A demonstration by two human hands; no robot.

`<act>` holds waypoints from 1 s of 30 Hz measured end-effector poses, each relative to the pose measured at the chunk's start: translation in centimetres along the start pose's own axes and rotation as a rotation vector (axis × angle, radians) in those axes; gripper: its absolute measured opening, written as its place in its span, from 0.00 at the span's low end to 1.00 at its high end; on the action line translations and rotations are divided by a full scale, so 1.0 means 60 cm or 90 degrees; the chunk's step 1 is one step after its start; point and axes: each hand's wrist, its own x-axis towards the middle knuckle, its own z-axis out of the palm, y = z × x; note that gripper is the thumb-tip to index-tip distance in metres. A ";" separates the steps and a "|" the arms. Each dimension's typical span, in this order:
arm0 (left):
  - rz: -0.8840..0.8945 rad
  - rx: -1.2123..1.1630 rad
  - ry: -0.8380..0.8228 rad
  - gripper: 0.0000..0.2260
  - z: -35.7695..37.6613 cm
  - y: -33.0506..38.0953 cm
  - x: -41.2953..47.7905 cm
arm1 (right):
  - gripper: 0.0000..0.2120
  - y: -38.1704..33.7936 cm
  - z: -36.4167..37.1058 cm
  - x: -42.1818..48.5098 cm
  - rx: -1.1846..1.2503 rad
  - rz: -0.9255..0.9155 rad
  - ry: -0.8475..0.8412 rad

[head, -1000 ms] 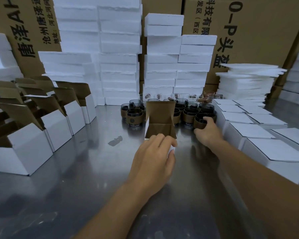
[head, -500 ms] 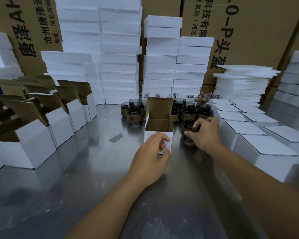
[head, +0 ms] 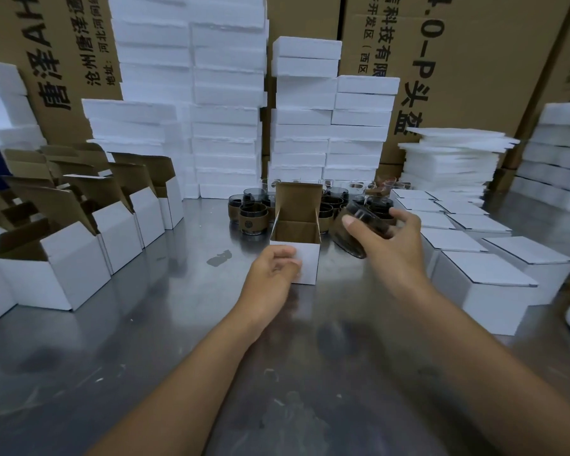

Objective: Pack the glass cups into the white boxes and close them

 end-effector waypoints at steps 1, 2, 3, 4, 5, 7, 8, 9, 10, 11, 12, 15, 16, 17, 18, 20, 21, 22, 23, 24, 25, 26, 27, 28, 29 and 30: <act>-0.011 -0.043 -0.003 0.03 0.001 0.004 -0.001 | 0.37 -0.003 0.006 -0.008 0.047 0.012 -0.015; -0.024 -0.082 -0.008 0.03 0.001 0.010 -0.003 | 0.40 -0.004 0.012 -0.017 0.082 0.019 -0.034; -0.038 -0.111 -0.019 0.06 0.001 0.014 -0.005 | 0.43 -0.002 0.019 -0.026 0.103 0.022 -0.056; -0.051 -0.135 -0.040 0.10 -0.001 0.016 -0.005 | 0.44 0.002 0.025 -0.035 0.115 0.021 -0.075; -0.059 -0.158 -0.071 0.13 -0.002 0.017 -0.007 | 0.44 0.008 0.030 -0.042 0.124 0.020 -0.089; -0.067 -0.176 -0.138 0.17 -0.004 0.016 -0.012 | 0.43 0.022 0.037 -0.055 0.146 0.028 -0.103; -0.069 -0.162 -0.162 0.18 -0.004 0.015 -0.014 | 0.42 0.028 0.039 -0.059 0.157 0.036 -0.104; -0.069 -0.141 -0.177 0.18 -0.004 0.013 -0.014 | 0.42 0.033 0.040 -0.061 0.167 0.047 -0.101; -0.068 -0.125 -0.187 0.19 -0.004 0.011 -0.014 | 0.41 0.038 0.039 -0.062 0.178 0.059 -0.096; -0.064 -0.114 -0.196 0.20 -0.003 0.009 -0.013 | 0.41 0.041 0.036 -0.061 0.189 0.068 -0.093; -0.060 -0.106 -0.206 0.22 -0.002 0.009 -0.013 | 0.41 0.042 0.034 -0.060 0.199 0.077 -0.094; -0.050 -0.081 -0.240 0.26 -0.002 0.008 -0.013 | 0.45 0.041 0.027 -0.061 0.213 0.089 -0.110; -0.048 -0.077 -0.247 0.26 -0.003 0.007 -0.014 | 0.42 0.041 0.026 -0.061 0.214 0.090 -0.112; -0.045 -0.076 -0.249 0.26 -0.004 0.006 -0.014 | 0.39 0.042 0.027 -0.062 0.215 0.090 -0.114; -0.042 -0.076 -0.248 0.25 -0.004 0.006 -0.015 | 0.36 0.041 0.027 -0.063 0.215 0.092 -0.116; -0.036 -0.076 -0.245 0.25 -0.007 0.004 -0.016 | 0.29 0.041 0.029 -0.062 0.221 0.101 -0.120; -0.035 -0.080 -0.245 0.24 -0.007 0.004 -0.016 | 0.25 0.042 0.029 -0.061 0.225 0.111 -0.126; -0.036 -0.087 -0.246 0.24 -0.008 0.005 -0.017 | 0.21 0.042 0.029 -0.061 0.226 0.120 -0.133; -0.037 -0.095 -0.246 0.23 -0.009 0.006 -0.017 | 0.17 0.041 0.029 -0.061 0.221 0.124 -0.139; -0.038 -0.100 -0.246 0.23 -0.009 0.006 -0.018 | 0.15 0.042 0.028 -0.061 0.213 0.126 -0.146; -0.038 -0.101 -0.244 0.24 -0.009 0.007 -0.018 | 0.14 0.043 0.027 -0.061 0.205 0.128 -0.156; -0.038 -0.101 -0.243 0.24 -0.008 0.007 -0.018 | 0.14 0.043 0.026 -0.061 0.200 0.130 -0.167; -0.039 -0.102 -0.241 0.25 -0.007 0.006 -0.019 | 0.15 0.043 0.025 -0.061 0.196 0.131 -0.177; -0.039 -0.104 -0.237 0.25 -0.005 0.005 -0.019 | 0.15 0.043 0.024 -0.060 0.193 0.133 -0.185; -0.035 -0.107 -0.232 0.24 -0.004 0.005 -0.019 | 0.16 0.043 0.023 -0.060 0.193 0.135 -0.191; -0.029 -0.109 -0.226 0.23 -0.003 0.005 -0.019 | 0.16 0.042 0.022 -0.059 0.199 0.140 -0.197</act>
